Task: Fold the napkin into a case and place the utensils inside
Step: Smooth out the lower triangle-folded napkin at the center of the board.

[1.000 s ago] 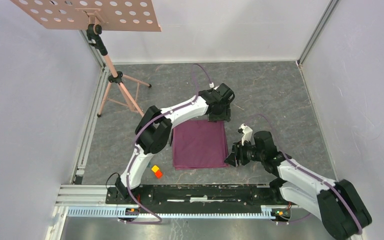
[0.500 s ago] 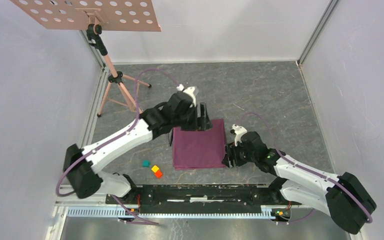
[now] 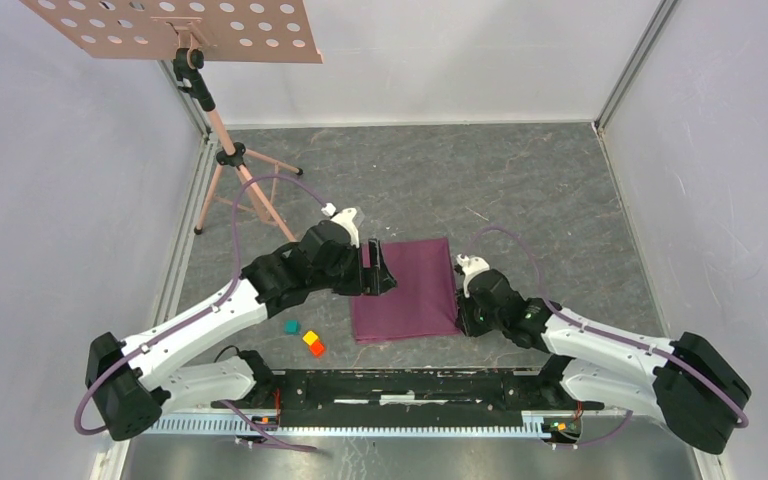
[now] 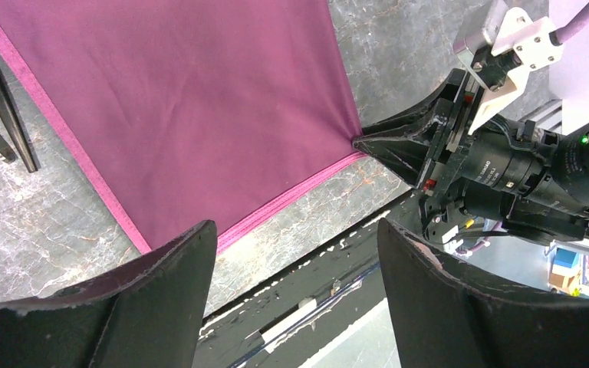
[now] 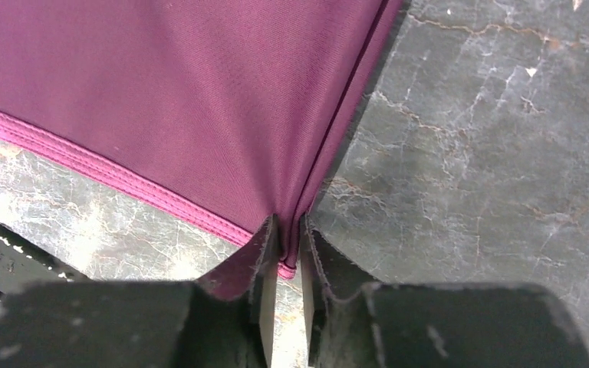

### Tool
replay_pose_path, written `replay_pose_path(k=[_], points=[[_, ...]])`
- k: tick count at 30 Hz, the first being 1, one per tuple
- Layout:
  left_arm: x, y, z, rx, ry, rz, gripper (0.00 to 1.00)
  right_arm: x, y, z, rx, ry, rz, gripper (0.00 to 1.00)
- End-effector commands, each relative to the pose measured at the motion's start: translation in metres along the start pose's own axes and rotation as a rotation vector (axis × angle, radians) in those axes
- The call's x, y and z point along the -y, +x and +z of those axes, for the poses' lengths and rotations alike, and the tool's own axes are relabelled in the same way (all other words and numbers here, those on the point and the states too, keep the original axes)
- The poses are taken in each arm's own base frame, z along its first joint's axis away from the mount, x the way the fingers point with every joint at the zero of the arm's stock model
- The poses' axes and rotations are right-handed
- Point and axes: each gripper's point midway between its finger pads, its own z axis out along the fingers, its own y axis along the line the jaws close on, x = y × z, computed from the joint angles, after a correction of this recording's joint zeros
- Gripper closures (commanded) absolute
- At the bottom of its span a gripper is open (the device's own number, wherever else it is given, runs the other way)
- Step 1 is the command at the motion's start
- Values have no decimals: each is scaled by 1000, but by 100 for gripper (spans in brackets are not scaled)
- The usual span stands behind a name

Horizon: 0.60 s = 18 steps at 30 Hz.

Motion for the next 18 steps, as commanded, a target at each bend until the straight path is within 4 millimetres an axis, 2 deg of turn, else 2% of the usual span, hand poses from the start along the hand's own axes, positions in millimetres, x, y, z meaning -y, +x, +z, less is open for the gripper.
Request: replay_pose_path(k=[1, 3, 5, 7, 9, 11, 12, 14, 18], points=[[-2, 0, 2, 22, 8, -13, 17, 16, 25, -3, -66, 61, 0, 82], [-3, 2, 5, 15, 7, -16, 16, 22, 31, -5, -80, 83, -1, 87], [-2, 4, 9, 5, 14, -18, 16, 30, 35, -8, -84, 114, -1, 87], [-2, 4, 14, -1, 14, -21, 16, 35, 33, -13, -71, 139, -3, 87], [-4, 2, 20, -5, 0, -27, 15, 31, 27, -15, -52, 117, -8, 84], [-5, -4, 28, -5, -6, -30, 15, 20, 12, -17, -14, 65, -22, 70], [-6, -9, 32, -2, -13, -32, 15, 17, 0, -17, 13, 51, -26, 59], [-9, -19, 44, -3, -34, -38, 14, 18, -27, -17, 60, 32, -25, 42], [-22, -42, 69, 10, -89, -54, 14, 31, -85, -7, 179, -4, 7, 28]])
